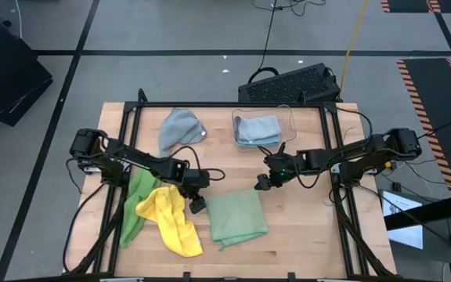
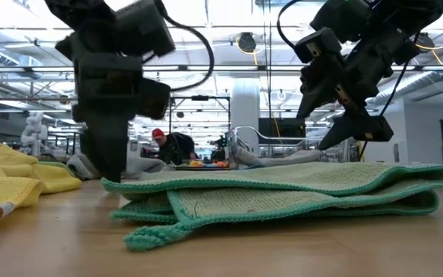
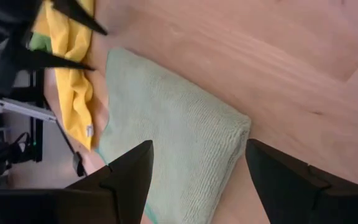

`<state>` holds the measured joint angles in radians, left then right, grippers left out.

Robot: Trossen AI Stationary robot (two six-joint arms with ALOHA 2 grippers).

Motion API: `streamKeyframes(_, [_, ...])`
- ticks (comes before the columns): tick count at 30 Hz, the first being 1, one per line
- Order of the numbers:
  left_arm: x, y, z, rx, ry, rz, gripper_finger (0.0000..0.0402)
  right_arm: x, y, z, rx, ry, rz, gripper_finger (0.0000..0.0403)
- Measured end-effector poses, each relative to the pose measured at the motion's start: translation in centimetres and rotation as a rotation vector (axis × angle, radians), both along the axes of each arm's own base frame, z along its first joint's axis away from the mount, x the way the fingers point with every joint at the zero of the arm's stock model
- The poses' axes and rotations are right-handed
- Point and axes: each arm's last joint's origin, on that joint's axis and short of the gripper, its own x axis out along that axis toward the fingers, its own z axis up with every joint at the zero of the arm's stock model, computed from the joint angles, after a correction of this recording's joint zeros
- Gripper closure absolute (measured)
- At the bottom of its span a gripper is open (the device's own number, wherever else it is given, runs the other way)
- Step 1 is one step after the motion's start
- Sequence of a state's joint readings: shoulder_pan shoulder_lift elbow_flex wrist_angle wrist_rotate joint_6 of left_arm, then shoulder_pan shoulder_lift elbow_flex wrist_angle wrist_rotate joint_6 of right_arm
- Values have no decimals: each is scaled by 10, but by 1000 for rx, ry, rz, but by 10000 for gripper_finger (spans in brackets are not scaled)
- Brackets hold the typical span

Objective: Fold microfiber towels
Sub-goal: Fold the light green towel

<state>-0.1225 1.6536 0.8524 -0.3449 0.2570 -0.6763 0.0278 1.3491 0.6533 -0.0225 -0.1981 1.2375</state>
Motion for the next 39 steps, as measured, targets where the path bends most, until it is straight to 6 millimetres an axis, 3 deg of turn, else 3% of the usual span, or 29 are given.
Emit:
streamKeyframes(4, [4, 2, 15, 48, -105, 38, 144, 1, -2, 0, -35, -7, -45, 154])
streamKeyframes(15, [15, -9, 24, 147, -294, 29, 144, 3, 1, 2, -59, -41, -59, 154])
streamKeyframes(20, [16, -8, 21, 255, -308, 18, 144, 2, 4, 2, -66, -41, -13, 154])
streamKeyframes(31, [19, -2, 22, 265, -337, -22, 144, 0, 5, -1, -116, -27, 93, 154])
streamKeyframes(39, [19, -1, 22, 339, -327, 100, 144, -1, 6, -1, -145, -39, 163, 146])
